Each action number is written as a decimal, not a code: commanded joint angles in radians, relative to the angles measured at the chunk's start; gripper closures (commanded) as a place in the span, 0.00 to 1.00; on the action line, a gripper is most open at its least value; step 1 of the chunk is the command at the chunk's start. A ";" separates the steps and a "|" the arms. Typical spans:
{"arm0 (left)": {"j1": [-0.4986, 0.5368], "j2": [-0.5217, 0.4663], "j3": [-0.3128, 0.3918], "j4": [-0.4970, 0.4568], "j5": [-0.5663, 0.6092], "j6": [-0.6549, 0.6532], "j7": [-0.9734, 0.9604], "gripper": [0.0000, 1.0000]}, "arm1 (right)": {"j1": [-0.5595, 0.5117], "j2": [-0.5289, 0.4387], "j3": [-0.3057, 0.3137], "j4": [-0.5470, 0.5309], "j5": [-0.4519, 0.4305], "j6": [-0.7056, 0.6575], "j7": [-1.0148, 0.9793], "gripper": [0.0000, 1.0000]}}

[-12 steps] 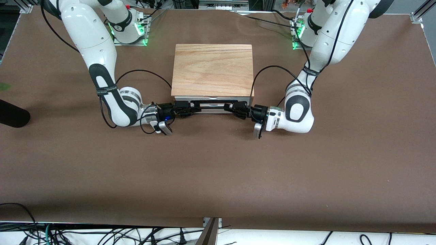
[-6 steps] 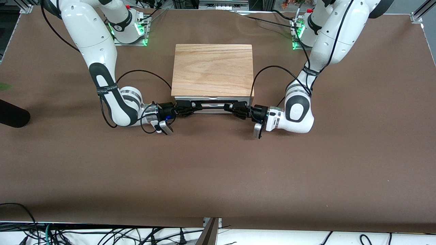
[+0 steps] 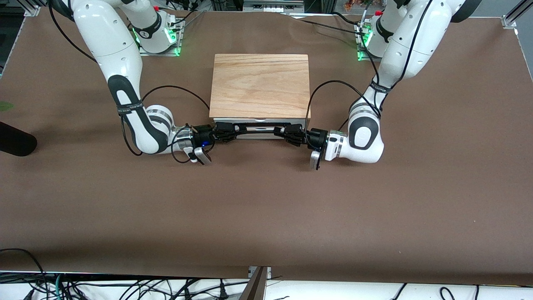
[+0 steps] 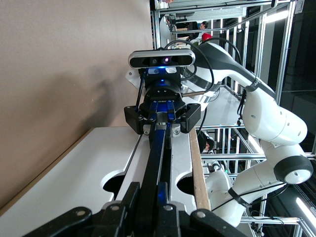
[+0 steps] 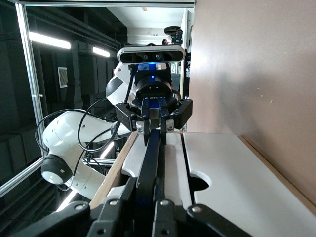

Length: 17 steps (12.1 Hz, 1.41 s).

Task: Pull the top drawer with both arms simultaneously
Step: 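Pull the handle outward with both grippers to slide the drawer open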

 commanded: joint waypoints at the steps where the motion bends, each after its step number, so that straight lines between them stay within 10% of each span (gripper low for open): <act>1: 0.017 -0.018 -0.004 -0.004 -0.016 -0.025 0.015 1.00 | 0.002 -0.001 -0.002 0.024 0.034 0.061 -0.005 0.92; 17: 0.020 0.033 0.000 0.122 -0.013 -0.022 -0.068 1.00 | -0.052 0.157 -0.037 0.311 0.034 0.073 0.148 0.92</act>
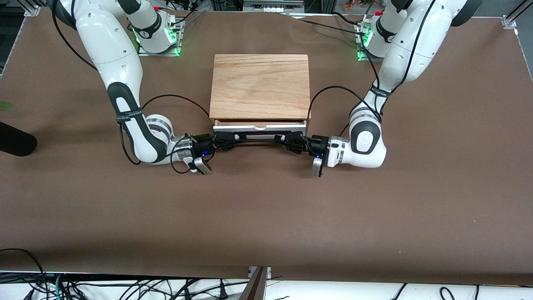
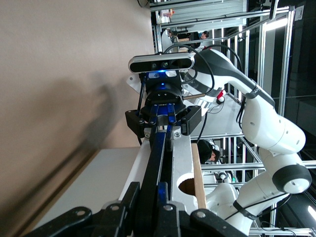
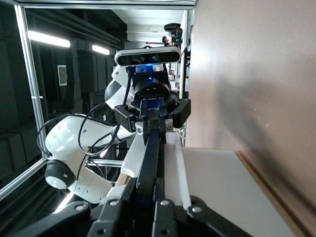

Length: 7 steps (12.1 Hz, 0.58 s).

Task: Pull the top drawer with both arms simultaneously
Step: 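Pull the handle outward with both grippers to slide the drawer open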

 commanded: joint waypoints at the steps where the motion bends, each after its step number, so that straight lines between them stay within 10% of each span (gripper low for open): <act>1: 0.011 -0.004 -0.003 0.046 -0.008 -0.057 -0.074 1.00 | -0.046 0.073 -0.030 0.149 0.063 0.079 0.074 0.92; 7: 0.011 0.061 -0.001 0.174 -0.008 -0.057 -0.171 1.00 | -0.063 0.136 -0.037 0.255 0.060 0.090 0.124 0.92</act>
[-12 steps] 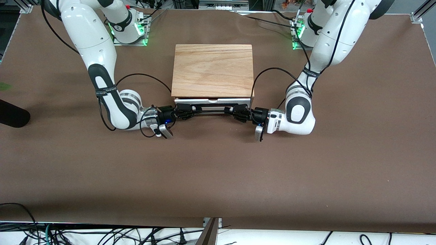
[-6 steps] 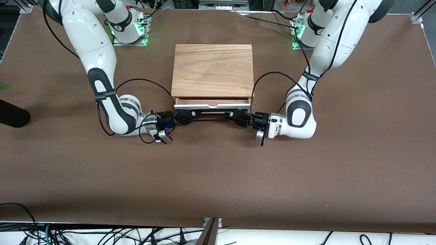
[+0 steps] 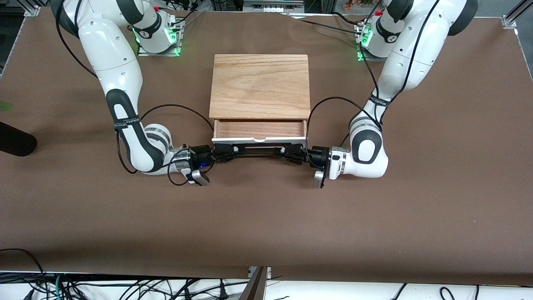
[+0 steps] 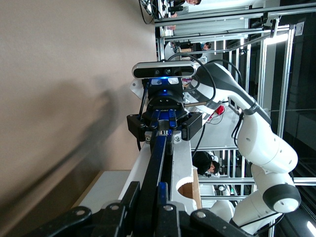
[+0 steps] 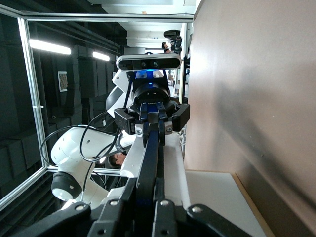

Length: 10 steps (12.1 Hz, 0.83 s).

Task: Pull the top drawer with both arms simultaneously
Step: 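Pull the handle outward with both grippers to slide the drawer open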

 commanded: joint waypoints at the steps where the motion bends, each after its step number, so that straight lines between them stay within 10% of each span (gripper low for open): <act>1: 0.010 -0.006 -0.013 0.052 -0.009 -0.064 -0.085 1.00 | -0.054 0.062 -0.030 0.123 0.056 0.090 0.061 0.92; 9: 0.008 0.042 -0.013 0.092 -0.006 -0.056 -0.088 1.00 | -0.066 0.113 -0.050 0.214 0.054 0.106 0.099 0.92; 10: 0.007 0.054 -0.013 0.092 -0.004 -0.056 -0.084 0.87 | -0.066 0.121 -0.050 0.228 0.054 0.111 0.099 0.92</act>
